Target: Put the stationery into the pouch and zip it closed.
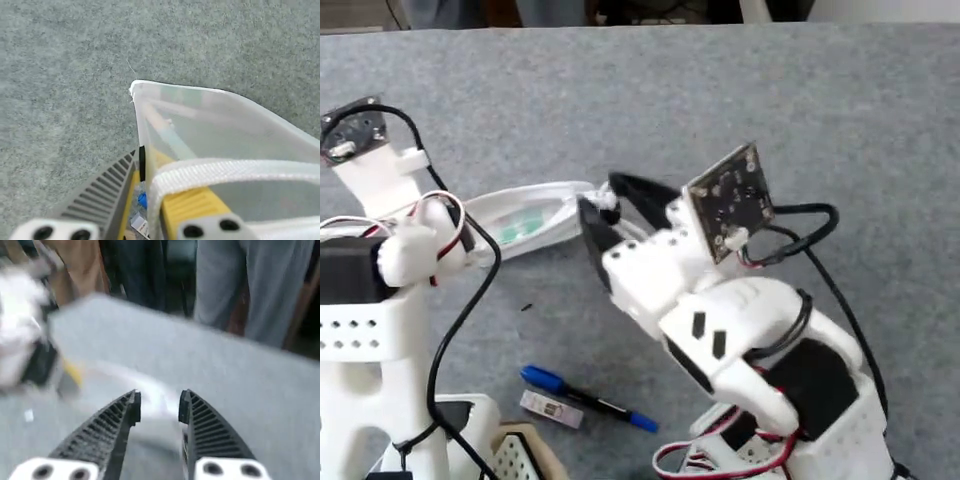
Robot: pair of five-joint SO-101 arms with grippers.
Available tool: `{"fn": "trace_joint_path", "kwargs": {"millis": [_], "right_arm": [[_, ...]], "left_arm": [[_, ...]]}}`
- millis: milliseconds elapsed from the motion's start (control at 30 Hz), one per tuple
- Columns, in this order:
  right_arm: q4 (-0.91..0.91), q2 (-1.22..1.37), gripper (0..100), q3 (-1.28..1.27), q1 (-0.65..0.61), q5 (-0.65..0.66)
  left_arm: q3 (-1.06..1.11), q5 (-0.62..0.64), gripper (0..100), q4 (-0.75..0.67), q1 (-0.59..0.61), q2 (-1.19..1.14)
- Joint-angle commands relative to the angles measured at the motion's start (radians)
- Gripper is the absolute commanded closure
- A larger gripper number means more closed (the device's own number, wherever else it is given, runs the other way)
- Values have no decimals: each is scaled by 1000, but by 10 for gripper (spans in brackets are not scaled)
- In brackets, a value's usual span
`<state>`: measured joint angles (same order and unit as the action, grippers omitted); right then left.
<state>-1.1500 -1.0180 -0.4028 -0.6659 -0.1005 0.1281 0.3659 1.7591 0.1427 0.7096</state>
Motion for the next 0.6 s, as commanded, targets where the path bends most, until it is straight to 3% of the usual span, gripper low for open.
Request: {"fn": "trace_joint_path", "kwargs": {"millis": [0, 200, 567], "right_arm": [[-172, -1, 858, -16, 17, 6], [-264, 139, 860, -177, -8, 6], [-262, 588, 858, -191, -270, 6]], "left_arm": [[-18, -5, 971, -18, 47, 18], [-18, -5, 971, -18, 111, 20], [-18, -5, 971, -18, 134, 29]]}}
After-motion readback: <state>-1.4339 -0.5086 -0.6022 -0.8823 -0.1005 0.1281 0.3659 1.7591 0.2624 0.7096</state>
